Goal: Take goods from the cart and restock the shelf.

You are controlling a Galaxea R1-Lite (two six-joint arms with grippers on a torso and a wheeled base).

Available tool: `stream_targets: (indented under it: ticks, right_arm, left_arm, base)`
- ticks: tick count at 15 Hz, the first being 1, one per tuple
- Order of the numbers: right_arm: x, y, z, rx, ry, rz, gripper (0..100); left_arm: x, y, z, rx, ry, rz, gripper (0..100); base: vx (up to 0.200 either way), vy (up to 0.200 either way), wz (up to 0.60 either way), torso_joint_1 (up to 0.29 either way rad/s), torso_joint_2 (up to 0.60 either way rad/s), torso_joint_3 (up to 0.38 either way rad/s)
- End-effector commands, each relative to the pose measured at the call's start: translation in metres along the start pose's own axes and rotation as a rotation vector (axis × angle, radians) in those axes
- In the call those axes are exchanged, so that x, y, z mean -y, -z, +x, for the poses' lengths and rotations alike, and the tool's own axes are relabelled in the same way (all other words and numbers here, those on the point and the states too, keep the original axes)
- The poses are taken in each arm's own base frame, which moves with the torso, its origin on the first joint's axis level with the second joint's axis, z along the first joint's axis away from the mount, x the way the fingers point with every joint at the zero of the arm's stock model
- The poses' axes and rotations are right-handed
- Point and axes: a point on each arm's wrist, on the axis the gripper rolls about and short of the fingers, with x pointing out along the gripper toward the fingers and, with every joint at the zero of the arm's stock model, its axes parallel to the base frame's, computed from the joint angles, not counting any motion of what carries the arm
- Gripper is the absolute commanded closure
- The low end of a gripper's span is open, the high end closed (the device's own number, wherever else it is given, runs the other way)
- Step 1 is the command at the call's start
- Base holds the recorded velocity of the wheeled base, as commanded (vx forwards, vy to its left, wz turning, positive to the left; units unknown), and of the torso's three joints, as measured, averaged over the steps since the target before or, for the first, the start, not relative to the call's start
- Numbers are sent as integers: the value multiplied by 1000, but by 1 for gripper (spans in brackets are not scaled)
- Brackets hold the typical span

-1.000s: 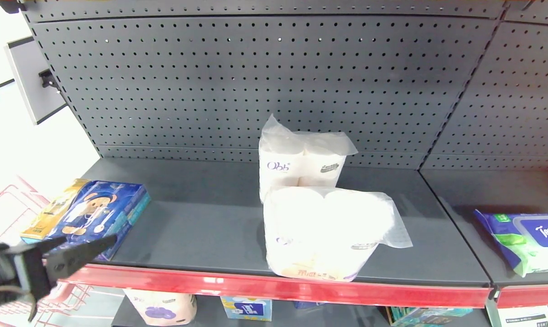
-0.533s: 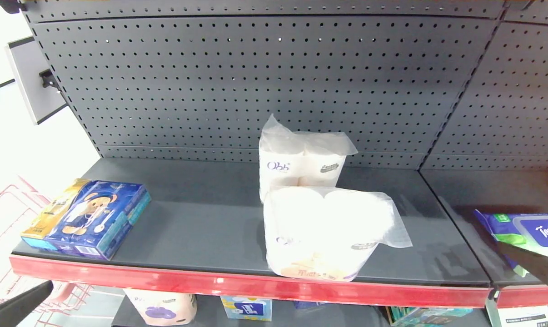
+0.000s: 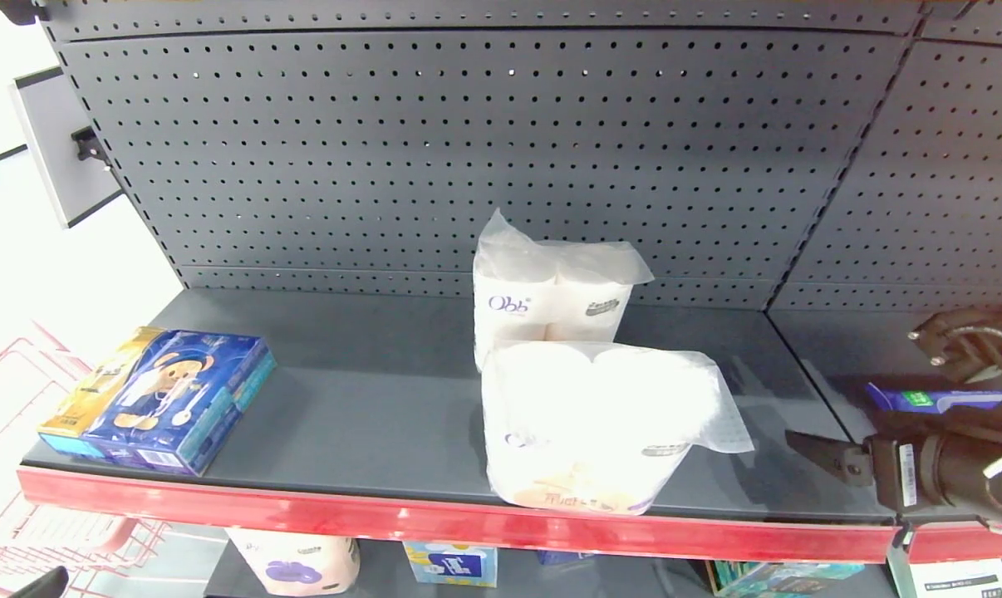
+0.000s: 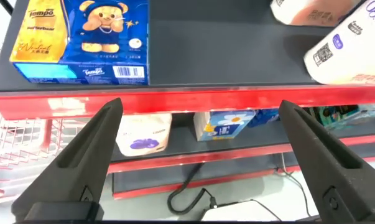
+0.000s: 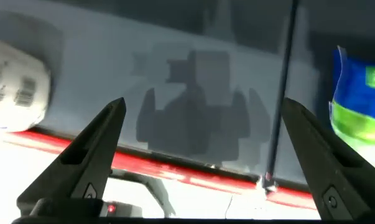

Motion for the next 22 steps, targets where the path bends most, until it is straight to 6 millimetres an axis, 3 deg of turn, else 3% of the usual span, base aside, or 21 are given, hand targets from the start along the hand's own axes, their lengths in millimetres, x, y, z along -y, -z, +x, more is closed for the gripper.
stream_targets:
  ticks: [1,7,12,22]
  right_arm:
    - [-10,-1,8,-31,-36,-33,0]
    - [-30,2,25,-93,-99,-95,0]
    - [-40,-11,43,-104,-111,-104,0]
    - [-58,-16,60,-132,-149,-132,0]
  left_arm:
    - [0,2,-3,16,0,1,0]
    - [0,4,-8,42,-12,4,0]
    - [0,4,-7,37,-16,3,0]
    - [0,4,-7,36,-16,3,0]
  base:
    - [0,0,0,0,0,0]
    - [0,0,0,0,0,0]
    - [0,0,0,0,0,0]
    - [0,0,0,0,0,0]
